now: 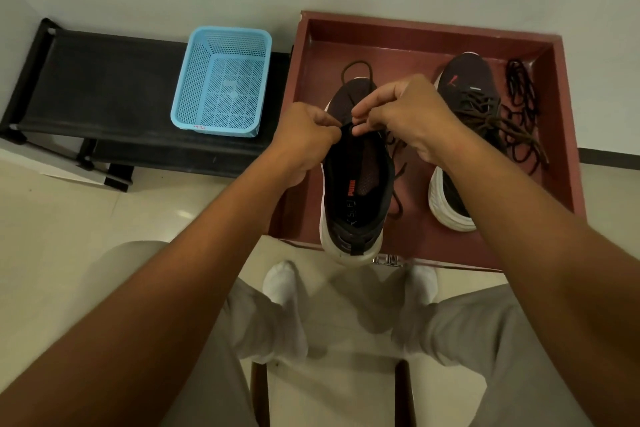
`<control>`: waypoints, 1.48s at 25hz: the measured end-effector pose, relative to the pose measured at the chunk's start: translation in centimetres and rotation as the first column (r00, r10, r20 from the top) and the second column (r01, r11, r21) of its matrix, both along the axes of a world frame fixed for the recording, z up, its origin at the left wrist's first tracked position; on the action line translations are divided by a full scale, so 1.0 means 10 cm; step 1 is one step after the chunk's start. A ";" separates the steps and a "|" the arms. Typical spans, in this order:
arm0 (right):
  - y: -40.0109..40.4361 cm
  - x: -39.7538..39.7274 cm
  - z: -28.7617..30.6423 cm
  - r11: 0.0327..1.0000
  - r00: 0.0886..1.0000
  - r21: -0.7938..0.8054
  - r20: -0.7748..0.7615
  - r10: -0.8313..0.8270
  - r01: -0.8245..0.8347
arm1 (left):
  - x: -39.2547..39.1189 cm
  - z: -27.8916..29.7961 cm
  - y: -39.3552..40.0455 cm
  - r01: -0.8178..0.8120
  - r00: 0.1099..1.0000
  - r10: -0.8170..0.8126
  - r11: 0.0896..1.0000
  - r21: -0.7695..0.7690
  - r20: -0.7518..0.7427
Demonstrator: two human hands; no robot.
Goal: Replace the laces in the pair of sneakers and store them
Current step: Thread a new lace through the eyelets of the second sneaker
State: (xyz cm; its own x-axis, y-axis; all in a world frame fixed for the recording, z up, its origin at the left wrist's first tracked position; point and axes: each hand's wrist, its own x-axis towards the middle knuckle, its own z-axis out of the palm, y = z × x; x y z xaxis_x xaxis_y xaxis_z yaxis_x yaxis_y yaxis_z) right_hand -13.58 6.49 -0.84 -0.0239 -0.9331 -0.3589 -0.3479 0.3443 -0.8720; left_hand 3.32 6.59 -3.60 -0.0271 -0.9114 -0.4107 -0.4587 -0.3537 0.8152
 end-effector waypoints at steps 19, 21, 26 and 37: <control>0.05 0.09 -0.22 0.919 0.745 -0.225 -0.660 0.100 -0.323 | -0.11 0.02 -0.03 0.182 0.938 -0.099 0.956 -0.231 0.333; 0.06 0.10 -0.23 0.922 0.776 -0.264 -0.628 0.058 -0.282 | -0.07 -0.03 -0.06 0.161 0.949 -0.085 0.958 -0.236 0.302; 0.08 0.14 -0.26 0.932 0.844 -0.315 -0.536 -0.020 -0.178 | -0.02 -0.09 -0.08 0.034 0.996 -0.024 0.992 -0.118 0.082; 0.19 0.24 -0.34 0.957 0.888 -0.283 -0.423 -0.178 0.057 | 0.00 -0.09 -0.10 -0.004 1.000 0.005 0.998 -0.068 0.021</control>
State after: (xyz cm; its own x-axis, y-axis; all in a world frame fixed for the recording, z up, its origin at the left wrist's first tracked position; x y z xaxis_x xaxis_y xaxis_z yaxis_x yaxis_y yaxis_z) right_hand -11.15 8.36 -4.29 -0.2382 -0.9706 -0.0350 -0.6868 0.1938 -0.7005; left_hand 3.29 5.57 -4.50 -0.0151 -0.9374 -0.3478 -0.4742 -0.2996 0.8279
